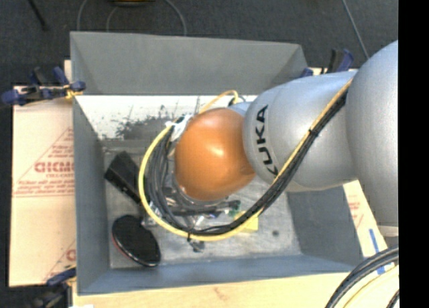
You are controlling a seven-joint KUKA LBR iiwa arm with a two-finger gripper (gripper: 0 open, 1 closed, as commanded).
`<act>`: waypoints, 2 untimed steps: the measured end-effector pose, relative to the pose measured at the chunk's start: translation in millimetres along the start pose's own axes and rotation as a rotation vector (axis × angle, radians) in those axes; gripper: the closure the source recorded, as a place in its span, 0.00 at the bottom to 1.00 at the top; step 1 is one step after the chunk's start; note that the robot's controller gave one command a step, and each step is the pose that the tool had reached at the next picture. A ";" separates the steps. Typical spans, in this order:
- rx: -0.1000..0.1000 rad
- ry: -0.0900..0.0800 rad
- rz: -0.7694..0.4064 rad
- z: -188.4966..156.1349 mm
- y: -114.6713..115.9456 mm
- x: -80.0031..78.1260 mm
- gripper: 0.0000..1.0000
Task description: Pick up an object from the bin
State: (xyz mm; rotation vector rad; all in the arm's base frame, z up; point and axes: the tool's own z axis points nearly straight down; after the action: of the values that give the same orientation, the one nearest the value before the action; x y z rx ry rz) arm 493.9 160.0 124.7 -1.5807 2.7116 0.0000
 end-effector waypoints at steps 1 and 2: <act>-0.003 0.001 -0.139 -38.2 -6.3 31.8 0.00; 0.004 -0.003 -0.018 -34.7 -4.6 35.0 0.00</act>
Offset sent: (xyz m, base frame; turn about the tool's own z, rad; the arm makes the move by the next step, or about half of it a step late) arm -0.0216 -0.0261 0.0005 0.0492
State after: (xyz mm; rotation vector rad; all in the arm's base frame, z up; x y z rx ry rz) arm 480.5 127.3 159.3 -1.6027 2.6932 -0.0021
